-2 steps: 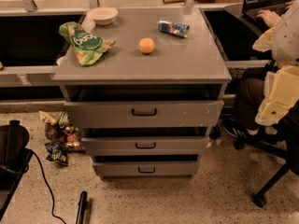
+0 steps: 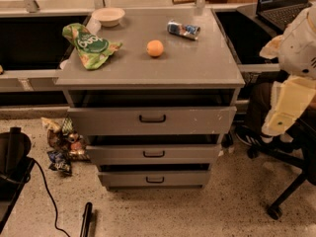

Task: Open top drawer

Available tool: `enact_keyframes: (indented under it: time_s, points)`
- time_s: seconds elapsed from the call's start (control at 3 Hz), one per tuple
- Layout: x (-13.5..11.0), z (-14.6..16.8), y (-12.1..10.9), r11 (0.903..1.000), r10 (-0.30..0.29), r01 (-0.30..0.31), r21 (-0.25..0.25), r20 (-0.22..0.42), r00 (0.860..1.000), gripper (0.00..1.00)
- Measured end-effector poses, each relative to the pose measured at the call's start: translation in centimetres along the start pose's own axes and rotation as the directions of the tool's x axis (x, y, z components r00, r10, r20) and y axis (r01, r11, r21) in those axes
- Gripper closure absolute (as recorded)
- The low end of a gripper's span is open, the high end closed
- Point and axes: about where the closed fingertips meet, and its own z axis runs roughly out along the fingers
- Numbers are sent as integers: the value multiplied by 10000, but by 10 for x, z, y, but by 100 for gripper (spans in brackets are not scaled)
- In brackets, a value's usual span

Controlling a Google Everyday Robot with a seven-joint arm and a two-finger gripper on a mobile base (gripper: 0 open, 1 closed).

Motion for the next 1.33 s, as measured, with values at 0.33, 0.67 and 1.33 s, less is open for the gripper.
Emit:
enact_keyframes:
  time_s: [0.33,0.67,1.33]
  points:
    - [-8,41,6,9988,-388,405,-266,605,9974,0]
    - [-15,88,13,9965,-451,538,-642,1290,9906,0]
    - [-16,134,19,9927,-371,554,-1070,1657,9855,0]
